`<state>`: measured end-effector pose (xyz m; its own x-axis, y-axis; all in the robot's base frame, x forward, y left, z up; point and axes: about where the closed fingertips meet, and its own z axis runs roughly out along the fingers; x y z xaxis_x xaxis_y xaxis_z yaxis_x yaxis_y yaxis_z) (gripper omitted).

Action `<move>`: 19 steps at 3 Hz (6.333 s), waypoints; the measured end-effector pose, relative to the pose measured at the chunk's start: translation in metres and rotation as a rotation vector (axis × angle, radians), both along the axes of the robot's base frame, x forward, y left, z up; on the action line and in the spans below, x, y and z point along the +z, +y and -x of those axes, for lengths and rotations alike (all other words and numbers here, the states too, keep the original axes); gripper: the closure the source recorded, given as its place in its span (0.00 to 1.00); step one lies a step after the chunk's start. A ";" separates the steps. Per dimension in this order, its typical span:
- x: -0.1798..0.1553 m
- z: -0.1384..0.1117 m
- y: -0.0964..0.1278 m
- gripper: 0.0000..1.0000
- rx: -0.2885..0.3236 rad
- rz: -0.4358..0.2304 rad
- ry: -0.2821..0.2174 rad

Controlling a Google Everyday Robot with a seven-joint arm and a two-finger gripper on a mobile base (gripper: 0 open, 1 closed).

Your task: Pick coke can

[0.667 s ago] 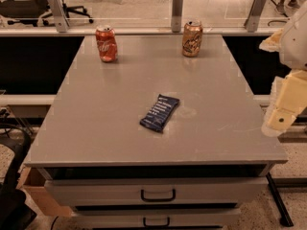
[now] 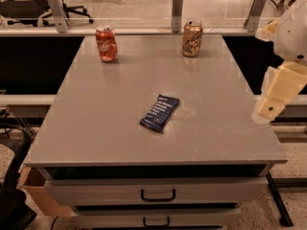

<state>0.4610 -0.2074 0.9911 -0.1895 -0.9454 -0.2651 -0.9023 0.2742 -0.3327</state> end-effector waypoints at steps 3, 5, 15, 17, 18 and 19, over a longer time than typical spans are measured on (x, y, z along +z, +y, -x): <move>-0.005 -0.105 0.075 0.00 0.001 -0.477 -0.252; 0.031 -0.180 0.146 0.00 -0.069 -0.825 -0.494; -0.068 -0.349 0.378 0.00 0.088 -1.085 -0.290; -0.094 -0.357 0.387 0.25 0.072 -1.143 -0.182; -0.094 -0.356 0.390 0.48 0.075 -1.141 -0.182; -0.095 -0.355 0.393 0.71 0.078 -1.141 -0.179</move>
Offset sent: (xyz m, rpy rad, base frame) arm 0.1809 0.0628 0.0714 0.6330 -0.6496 -0.0511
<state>0.8165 0.1854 0.8963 -0.0150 -0.1462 -0.9891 -0.8951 0.4428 -0.0519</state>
